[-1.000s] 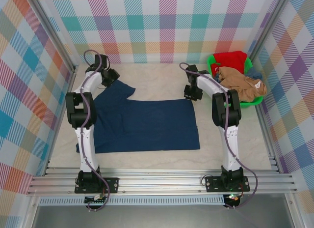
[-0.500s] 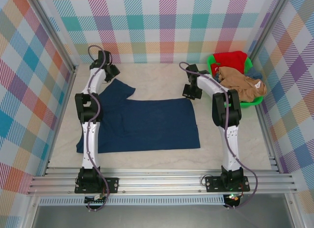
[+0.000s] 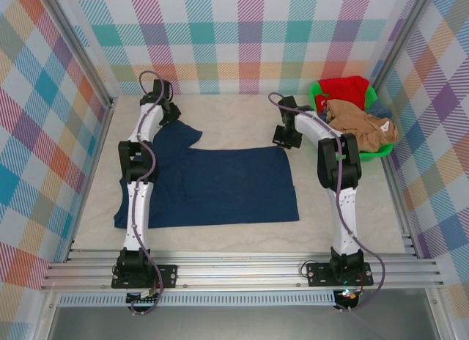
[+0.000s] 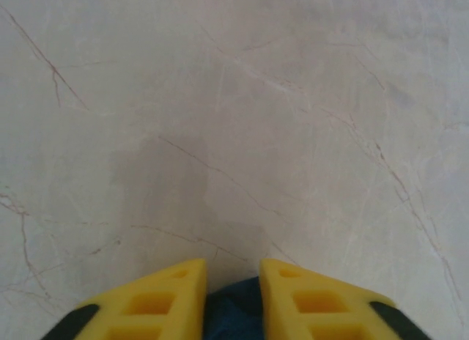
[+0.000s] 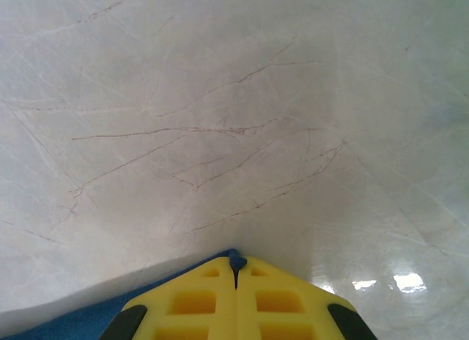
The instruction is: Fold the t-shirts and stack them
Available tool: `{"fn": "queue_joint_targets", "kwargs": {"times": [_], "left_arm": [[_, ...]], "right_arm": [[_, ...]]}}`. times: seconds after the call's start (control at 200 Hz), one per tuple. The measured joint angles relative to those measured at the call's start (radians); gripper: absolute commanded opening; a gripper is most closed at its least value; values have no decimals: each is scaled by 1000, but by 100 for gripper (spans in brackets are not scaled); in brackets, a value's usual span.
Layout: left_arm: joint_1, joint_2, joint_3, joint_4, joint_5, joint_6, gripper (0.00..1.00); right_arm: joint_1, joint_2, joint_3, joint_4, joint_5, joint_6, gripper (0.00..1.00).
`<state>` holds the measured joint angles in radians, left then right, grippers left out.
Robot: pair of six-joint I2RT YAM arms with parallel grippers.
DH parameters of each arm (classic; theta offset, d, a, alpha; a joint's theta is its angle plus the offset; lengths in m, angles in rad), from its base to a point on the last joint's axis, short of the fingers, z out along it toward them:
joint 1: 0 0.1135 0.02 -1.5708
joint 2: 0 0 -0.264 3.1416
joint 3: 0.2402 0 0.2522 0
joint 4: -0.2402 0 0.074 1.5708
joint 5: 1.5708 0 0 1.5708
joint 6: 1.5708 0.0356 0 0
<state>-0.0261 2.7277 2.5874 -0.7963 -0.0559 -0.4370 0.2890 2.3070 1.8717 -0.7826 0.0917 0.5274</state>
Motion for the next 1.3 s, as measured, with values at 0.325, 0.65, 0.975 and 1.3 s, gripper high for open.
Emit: {"fn": "queue_joint_targets", "kwargs": {"times": [0.325,0.65,0.975,1.3], "left_arm": [[-5,0,3,-14,-30,-11,0],[-76,-219,-246,-32,-213,-26,0],[-126,-713,-749,55,-241,-11,0],[-117,-1067,-1158,59,-229,-11,0]], "right_arm": [[0,-7,-10,9,-3,10,0],[0,-76,-57,10,-26,9,0],[1,-233,-193,21,-36,-13,0],[13,-341,-328,9,-69,-13,0]]}}
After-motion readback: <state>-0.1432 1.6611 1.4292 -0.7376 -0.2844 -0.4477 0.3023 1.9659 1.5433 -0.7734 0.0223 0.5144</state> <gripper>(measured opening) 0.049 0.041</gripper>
